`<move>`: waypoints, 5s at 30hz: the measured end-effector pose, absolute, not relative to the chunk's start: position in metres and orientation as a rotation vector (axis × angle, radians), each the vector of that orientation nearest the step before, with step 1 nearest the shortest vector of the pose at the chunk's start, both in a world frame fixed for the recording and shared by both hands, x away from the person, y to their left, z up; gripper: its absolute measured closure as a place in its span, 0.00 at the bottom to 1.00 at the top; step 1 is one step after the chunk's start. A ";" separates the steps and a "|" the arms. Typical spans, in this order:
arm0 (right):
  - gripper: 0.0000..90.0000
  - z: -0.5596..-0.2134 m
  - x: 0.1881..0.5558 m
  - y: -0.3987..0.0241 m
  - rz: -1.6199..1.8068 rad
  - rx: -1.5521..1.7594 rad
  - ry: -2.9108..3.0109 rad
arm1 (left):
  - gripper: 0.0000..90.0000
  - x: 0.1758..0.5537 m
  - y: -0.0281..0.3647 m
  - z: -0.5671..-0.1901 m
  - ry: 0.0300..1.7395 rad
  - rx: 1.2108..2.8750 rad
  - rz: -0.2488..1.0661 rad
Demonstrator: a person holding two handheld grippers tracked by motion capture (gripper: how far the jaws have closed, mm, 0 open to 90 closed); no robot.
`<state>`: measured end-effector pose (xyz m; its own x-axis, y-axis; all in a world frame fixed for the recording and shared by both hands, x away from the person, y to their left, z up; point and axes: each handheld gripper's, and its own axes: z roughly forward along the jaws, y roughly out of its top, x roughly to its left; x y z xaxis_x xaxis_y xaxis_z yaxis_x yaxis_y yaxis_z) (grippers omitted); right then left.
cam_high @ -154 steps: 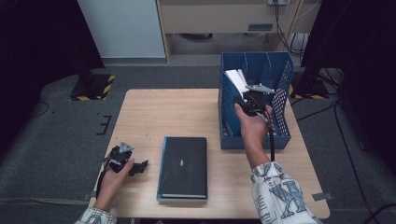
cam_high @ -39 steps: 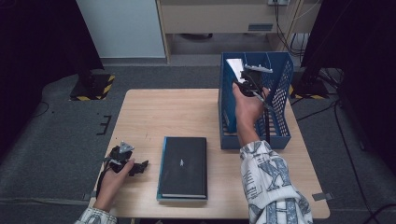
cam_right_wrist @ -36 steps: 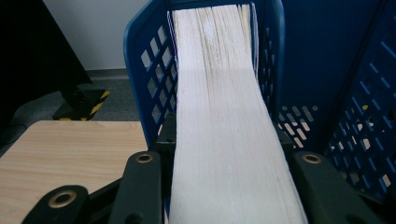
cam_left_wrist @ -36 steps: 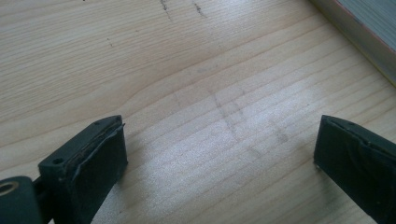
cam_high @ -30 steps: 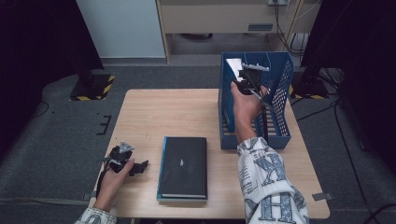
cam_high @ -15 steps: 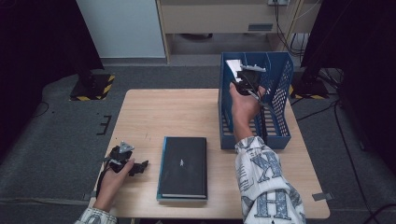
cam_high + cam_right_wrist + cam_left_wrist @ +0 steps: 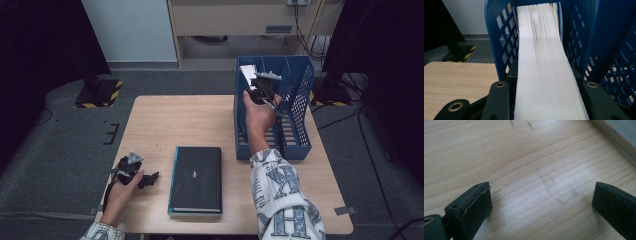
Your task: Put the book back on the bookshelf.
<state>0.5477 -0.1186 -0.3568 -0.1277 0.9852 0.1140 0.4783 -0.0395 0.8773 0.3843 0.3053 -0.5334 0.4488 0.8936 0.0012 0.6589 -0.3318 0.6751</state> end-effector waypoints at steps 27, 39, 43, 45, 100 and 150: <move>0.45 -0.347 0.520 -0.124 1.379 1.596 1.735 | 0.02 0.385 0.304 -0.533 1.293 2.101 0.506; 0.41 -0.349 0.518 -0.120 1.377 1.561 1.761 | 0.02 0.385 0.304 -0.533 1.292 2.100 0.503; 0.33 -0.353 0.519 -0.121 1.394 1.551 1.779 | 0.02 0.385 0.304 -0.533 1.293 2.100 0.504; 0.29 -0.355 0.519 -0.122 1.394 1.531 1.792 | 0.02 0.385 0.304 -0.533 1.293 2.099 0.504; 0.10 -0.455 0.379 -0.119 1.425 1.207 2.089 | 0.07 0.373 0.304 -0.516 1.239 1.988 0.500; 0.03 -0.504 0.367 -0.065 1.471 1.237 2.398 | 0.12 0.359 0.208 -0.492 0.905 1.975 0.144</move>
